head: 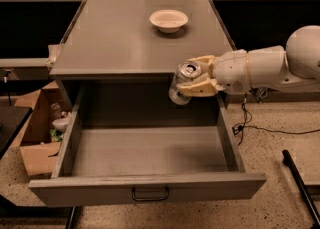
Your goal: Pick 7up can from top drawer and place on counter
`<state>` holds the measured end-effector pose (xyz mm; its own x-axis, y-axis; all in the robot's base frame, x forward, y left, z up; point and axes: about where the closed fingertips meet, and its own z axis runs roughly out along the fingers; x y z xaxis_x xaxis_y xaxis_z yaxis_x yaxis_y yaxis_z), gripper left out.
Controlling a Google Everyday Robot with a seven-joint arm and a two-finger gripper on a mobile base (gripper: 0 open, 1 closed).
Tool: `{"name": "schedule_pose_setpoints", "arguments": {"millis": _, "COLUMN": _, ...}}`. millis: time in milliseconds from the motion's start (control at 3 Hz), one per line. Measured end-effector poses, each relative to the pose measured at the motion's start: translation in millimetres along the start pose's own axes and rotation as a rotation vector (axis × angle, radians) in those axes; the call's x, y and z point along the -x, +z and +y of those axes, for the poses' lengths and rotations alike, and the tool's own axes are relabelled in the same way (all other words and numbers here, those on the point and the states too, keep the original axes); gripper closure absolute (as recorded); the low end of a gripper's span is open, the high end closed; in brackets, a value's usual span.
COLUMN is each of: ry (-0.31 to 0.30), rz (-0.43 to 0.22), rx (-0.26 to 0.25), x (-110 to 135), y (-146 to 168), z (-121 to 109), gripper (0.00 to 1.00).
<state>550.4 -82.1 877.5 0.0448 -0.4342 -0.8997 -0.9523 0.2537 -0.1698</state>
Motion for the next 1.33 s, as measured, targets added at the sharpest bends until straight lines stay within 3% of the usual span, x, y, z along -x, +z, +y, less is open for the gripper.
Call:
{"name": "schedule_pose_setpoints", "arguments": {"millis": 667, "ry": 0.061, "rz": -0.088, "rx": -0.131, "x": 44, "y": -24, "z": -61, "gripper": 1.0}}
{"name": "schedule_pose_setpoints", "arguments": {"millis": 1000, "ry": 0.137, "rz": -0.083, "rx": -0.198, "x": 64, "y": -30, "z": -117, "gripper": 1.0}}
{"name": "schedule_pose_setpoints", "arguments": {"millis": 1333, "ry": 0.212, "rz": -0.043, "rx": -0.207, "x": 67, "y": -19, "z": -152, "gripper": 1.0}}
